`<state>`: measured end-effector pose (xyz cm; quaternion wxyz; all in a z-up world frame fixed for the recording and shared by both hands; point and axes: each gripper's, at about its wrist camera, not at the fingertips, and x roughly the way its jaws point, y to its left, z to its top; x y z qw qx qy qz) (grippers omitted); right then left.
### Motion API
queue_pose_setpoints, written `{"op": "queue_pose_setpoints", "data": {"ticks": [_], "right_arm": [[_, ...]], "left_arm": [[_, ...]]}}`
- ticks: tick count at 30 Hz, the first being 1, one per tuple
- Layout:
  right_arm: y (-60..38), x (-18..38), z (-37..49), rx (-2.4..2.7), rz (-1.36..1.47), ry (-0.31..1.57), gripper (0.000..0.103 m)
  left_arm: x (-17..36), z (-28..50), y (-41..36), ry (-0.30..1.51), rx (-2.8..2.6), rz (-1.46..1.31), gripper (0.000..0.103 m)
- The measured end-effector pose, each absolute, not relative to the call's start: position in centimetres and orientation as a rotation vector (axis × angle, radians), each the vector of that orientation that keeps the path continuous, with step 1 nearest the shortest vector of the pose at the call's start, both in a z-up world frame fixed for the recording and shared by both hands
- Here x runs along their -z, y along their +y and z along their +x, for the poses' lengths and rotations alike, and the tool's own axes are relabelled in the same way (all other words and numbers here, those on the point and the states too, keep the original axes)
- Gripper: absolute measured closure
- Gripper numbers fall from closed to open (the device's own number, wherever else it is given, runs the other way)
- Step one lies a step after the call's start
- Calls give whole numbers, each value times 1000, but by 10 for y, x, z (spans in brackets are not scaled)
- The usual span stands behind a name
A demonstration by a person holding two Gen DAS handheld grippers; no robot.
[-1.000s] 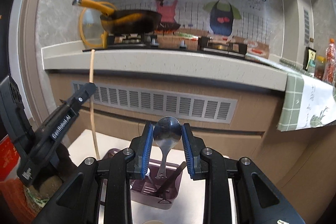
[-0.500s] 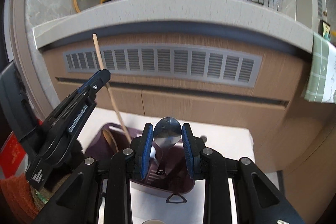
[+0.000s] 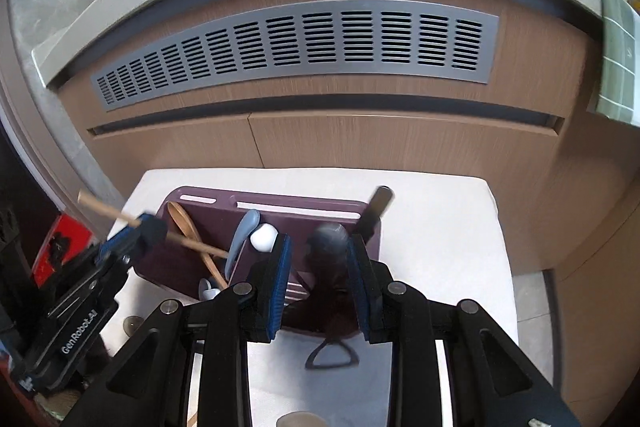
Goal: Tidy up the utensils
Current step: 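Withdraw both open tools from the holder back over the table, then grasp the brown plastic spoon with black handle using the left tool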
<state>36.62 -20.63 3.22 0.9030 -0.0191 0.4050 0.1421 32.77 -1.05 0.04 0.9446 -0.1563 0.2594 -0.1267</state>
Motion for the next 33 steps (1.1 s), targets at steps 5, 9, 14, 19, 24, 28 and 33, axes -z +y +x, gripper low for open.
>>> {"op": "queue_pose_setpoints", "data": {"ticks": [5, 9, 14, 19, 24, 28, 33], "right_arm": [[-211, -58, 322, -231, -97, 674, 70], [-209, -62, 289, -227, -124, 656, 66], [-199, -16, 261, -290, -89, 804, 66], [-177, 42, 237, -343, -49, 972, 70], [-147, 65, 229, -380, -23, 1047, 70], [-120, 78, 238, -357, -68, 1084, 70], [-103, 83, 242, -321, -126, 1072, 68]], "left_arm": [[-11, 292, 16, 506, 262, -361, 67], [-14, 259, 28, 528, 239, -309, 60], [2, 226, 44, 648, 174, -216, 60], [23, 202, 56, 717, 122, -143, 60], [43, 191, 71, 751, 71, -128, 60], [49, 200, 73, 780, 63, -140, 60], [51, 206, 71, 792, 61, -137, 60]]}}
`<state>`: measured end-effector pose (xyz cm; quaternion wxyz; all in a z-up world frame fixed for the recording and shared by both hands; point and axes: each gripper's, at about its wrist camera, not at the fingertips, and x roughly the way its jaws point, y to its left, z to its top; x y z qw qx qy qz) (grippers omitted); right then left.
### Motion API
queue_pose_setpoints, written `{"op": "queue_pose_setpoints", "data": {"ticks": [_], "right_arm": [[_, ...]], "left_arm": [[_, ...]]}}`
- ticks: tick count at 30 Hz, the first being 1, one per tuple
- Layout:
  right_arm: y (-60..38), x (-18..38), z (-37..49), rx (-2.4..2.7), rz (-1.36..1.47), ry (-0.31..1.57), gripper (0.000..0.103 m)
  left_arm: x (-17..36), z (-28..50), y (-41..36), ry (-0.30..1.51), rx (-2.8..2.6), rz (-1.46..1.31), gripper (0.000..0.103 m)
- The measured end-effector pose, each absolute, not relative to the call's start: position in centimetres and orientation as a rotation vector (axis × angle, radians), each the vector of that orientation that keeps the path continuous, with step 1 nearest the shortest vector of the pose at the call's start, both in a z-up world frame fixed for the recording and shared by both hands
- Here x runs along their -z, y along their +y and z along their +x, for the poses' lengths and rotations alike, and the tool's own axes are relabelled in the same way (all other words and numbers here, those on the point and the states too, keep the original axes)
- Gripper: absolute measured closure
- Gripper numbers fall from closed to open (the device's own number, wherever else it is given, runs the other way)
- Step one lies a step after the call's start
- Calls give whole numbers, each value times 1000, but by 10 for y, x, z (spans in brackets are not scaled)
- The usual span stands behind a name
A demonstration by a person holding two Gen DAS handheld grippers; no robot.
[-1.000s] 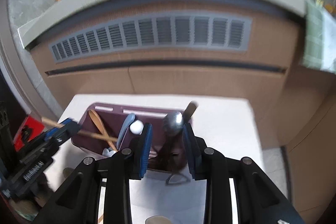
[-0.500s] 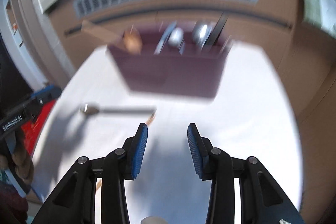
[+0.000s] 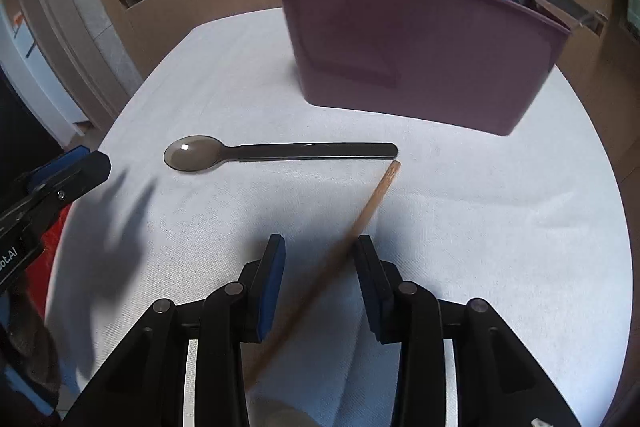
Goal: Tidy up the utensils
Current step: 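Grasp the brown plastic spoon with black handle using the left tool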
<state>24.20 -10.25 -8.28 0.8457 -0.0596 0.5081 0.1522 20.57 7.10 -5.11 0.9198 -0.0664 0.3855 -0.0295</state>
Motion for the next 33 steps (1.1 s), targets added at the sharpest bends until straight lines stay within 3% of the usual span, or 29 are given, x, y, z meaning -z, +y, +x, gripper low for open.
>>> {"op": "queue_pose_setpoints", "data": {"ticks": [2, 7, 12, 25, 30, 33], "right_arm": [[-101, 83, 239, -334, -168, 1059, 69], [-115, 82, 233, -356, -238, 1022, 89], [-156, 82, 229, -314, -228, 1014, 96], [-230, 81, 233, -272, -61, 1020, 93], [-228, 82, 232, -327, -19, 1010, 74], [-225, 83, 231, -330, -26, 1003, 72]], "left_arm": [[52, 208, 69, 799, 66, -139, 60], [56, 224, 60, 807, 108, -138, 60], [71, 265, 54, 865, 181, -187, 60], [90, 304, 45, 960, 238, -220, 60], [89, 276, 36, 1006, 281, -187, 60], [88, 253, 26, 1022, 285, -133, 60]]}}
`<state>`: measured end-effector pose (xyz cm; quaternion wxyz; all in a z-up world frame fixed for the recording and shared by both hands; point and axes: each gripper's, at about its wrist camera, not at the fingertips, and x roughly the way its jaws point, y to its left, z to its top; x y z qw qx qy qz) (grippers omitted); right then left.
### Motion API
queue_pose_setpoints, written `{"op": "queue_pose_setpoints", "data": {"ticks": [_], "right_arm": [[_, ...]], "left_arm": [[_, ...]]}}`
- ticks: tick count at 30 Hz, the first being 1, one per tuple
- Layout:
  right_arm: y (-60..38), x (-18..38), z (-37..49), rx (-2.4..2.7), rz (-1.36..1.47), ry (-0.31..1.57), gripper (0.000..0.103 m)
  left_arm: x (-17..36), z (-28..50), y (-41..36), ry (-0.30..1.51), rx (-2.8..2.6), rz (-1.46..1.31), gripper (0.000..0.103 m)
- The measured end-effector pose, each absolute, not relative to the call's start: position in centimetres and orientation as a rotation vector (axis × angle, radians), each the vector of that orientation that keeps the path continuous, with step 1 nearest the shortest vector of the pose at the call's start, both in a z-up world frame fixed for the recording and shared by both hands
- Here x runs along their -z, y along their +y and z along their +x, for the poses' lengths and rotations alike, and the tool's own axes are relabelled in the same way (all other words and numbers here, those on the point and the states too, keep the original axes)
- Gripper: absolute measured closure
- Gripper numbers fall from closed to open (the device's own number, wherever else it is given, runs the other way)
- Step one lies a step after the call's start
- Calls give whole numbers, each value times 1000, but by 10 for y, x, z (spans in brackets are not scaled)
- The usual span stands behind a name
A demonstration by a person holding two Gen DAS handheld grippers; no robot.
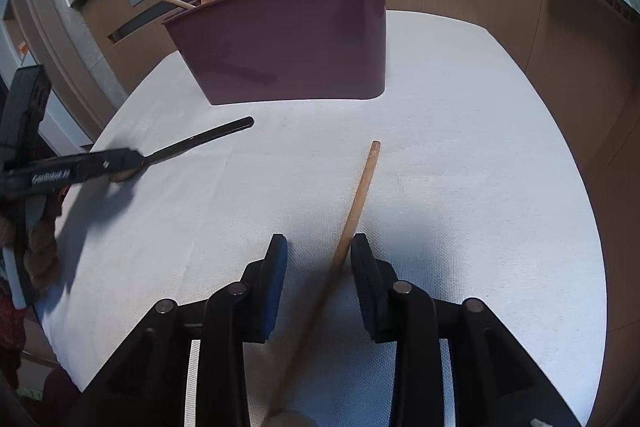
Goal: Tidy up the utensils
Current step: 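Grasp the brown plastic spoon with black handle using the left tool, then grasp the other wooden chopstick with the right tool while the left tool holds the spoon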
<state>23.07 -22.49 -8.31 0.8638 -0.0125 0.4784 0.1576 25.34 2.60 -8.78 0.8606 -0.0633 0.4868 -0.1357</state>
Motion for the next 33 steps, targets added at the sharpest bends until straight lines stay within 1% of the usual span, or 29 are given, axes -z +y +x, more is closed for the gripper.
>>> {"op": "queue_pose_setpoints", "data": {"ticks": [2, 5, 9, 12, 14, 15, 17, 18, 20, 22, 27, 28, 33], "right_arm": [[-227, 82, 229, -329, -17, 1005, 70], [-226, 83, 231, -326, 20, 1019, 64], [-229, 83, 232, -338, 74, 1027, 52], [-230, 84, 231, -329, 102, 1031, 52], [-230, 83, 231, -339, 109, 1044, 48], [-229, 83, 230, -351, 107, 1048, 44], [-225, 83, 227, -357, 78, 1044, 43], [-222, 82, 227, -356, 52, 1040, 44], [-213, 81, 225, -330, -35, 1025, 54], [-207, 82, 226, -282, -119, 1009, 75], [-208, 80, 243, -254, -127, 1029, 92], [-208, 80, 246, -256, -134, 1028, 94], [-212, 75, 248, -266, -108, 1015, 95]], "left_arm": [[87, 243, 19, 1026, 276, -89, 60], [87, 226, 5, 1040, 302, -42, 60], [87, 216, -4, 1051, 335, -40, 60], [86, 215, -7, 1057, 346, -53, 60], [85, 215, -8, 1061, 355, -61, 60], [85, 215, -9, 1063, 365, -68, 60], [80, 216, -10, 1048, 371, -67, 60], [78, 217, -10, 1036, 371, -61, 60], [71, 219, -12, 1002, 372, -48, 60], [65, 221, -13, 981, 377, -42, 60], [58, 234, -27, 937, 383, 28, 60], [58, 236, -27, 935, 382, 41, 59], [70, 258, -44, 985, 386, 117, 58]]}}
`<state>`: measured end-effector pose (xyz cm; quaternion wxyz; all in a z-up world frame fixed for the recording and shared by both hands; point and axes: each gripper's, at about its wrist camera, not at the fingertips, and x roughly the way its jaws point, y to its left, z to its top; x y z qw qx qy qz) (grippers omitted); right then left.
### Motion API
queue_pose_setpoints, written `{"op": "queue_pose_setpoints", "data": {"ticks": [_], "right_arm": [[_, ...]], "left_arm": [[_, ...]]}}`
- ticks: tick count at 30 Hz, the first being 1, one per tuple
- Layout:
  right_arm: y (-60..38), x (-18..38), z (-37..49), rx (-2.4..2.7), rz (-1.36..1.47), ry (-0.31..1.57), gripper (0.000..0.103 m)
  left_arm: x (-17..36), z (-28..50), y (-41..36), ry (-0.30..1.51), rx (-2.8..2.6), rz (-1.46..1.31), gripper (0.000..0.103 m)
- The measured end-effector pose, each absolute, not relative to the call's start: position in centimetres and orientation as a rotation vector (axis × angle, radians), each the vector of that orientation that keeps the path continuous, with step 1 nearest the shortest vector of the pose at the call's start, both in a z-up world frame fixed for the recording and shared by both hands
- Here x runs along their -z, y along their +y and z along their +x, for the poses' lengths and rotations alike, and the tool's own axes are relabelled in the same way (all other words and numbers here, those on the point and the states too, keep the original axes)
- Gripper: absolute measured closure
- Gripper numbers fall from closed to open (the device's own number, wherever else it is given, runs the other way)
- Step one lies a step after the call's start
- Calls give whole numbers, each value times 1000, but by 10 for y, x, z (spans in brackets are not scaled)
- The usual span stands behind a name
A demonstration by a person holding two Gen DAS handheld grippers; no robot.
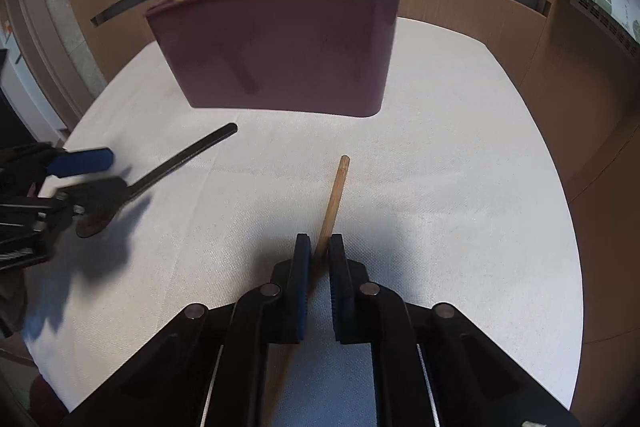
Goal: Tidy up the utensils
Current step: 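Grasp the other wooden chopstick with the right tool while the left tool holds the spoon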
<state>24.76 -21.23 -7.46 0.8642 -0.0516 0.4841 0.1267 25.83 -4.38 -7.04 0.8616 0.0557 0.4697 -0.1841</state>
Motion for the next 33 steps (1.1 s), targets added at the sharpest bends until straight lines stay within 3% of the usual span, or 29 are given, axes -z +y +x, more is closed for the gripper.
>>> {"op": "queue_pose_setpoints", "data": {"ticks": [8, 15, 20, 28, 33], "right_arm": [[-252, 49, 230, -262, 53, 922, 97], [-260, 36, 220, -247, 25, 838, 97], [-262, 37, 219, -260, 60, 829, 97], [-265, 51, 224, -262, 43, 925, 94], [-257, 66, 232, -244, -9, 998, 94]], "left_arm": [[80, 292, -68, 1034, 406, 251, 60], [78, 296, -80, 1068, 415, 327, 83], [70, 290, -81, 1029, 421, 300, 93], [36, 266, -49, 934, 420, 115, 97], [48, 247, -32, 950, 386, 59, 95]]}}
